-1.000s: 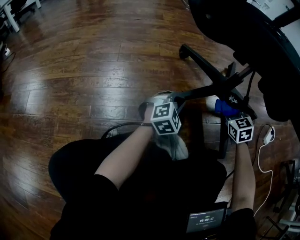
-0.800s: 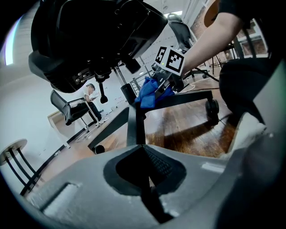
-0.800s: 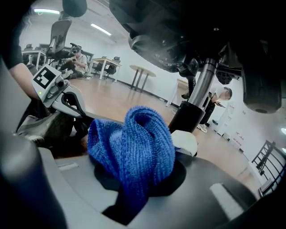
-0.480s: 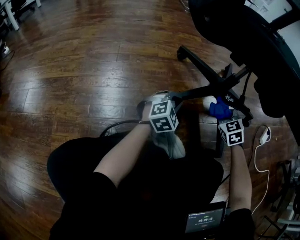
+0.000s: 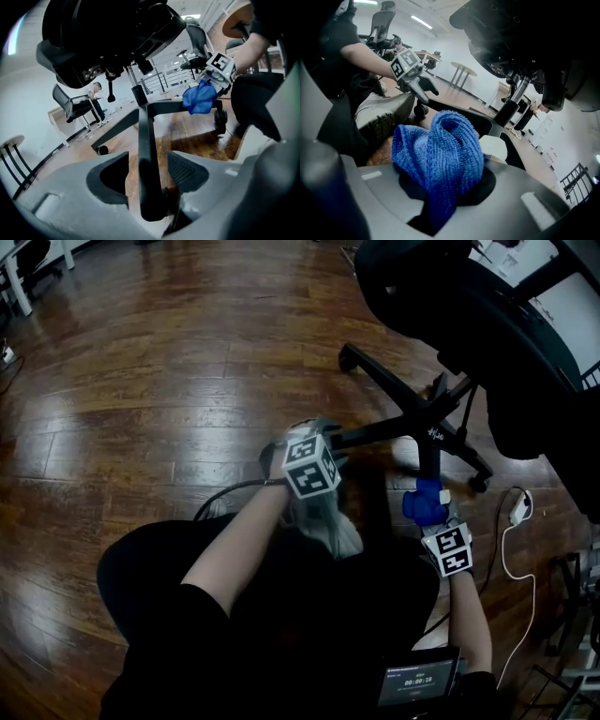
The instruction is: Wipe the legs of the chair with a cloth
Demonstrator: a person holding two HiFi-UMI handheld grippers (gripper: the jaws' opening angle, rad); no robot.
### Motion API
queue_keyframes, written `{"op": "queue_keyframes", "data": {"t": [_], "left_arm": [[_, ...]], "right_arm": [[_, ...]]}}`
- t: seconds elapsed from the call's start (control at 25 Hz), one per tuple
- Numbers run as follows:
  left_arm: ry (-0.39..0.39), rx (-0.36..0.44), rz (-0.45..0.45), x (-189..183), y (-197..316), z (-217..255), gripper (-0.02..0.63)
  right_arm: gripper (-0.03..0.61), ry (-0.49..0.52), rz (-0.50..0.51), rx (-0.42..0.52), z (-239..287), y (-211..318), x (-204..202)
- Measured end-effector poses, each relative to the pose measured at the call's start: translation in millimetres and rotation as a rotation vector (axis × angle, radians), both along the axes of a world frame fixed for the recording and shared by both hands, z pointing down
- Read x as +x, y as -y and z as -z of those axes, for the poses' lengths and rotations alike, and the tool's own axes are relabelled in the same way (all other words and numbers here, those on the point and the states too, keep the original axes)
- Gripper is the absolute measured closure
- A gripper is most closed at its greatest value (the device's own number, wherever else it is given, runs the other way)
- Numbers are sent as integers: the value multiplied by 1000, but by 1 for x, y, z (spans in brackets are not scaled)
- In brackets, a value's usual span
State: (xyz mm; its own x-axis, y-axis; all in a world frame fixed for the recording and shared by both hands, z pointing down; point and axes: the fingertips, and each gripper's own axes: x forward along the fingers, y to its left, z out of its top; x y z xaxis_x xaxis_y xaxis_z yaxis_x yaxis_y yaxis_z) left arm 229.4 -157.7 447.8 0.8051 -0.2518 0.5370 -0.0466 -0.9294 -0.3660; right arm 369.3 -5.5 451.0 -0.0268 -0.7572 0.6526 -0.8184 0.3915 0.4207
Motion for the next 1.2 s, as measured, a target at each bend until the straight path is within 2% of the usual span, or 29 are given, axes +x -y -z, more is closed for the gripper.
{"op": "queue_keyframes", "data": {"t": [0.12,0.2,0.28,0.44,0.6,0.88,1.0,1.2], "left_arm": [[94,-71,-5,0,11,-18,359],[183,-124,-41,3,9,-28,362],[246,-144,-62,6,7,-35,439],[180,-237,-74,6,8,-31,464],[185,-224,-57,6,8,-31,463],[176,-190,-56,7,7,-30,462],[164,-188,-57,7,7,-30,463],[170,-193,-55,5,7,-31,463]], "right_arm": [[503,-34,-6,1,-3,-4,-3],[503,-60,-8,-2,-3,-3,-3],[502,-81,-9,-25,-5,-5,-3],[503,-197,32,-100,-10,2,-5],[503,-331,50,-136,-6,41,7],[503,-510,1,-206,9,144,34],[503,-556,7,-230,8,142,33],[503,-519,63,-287,-5,91,18]]}}
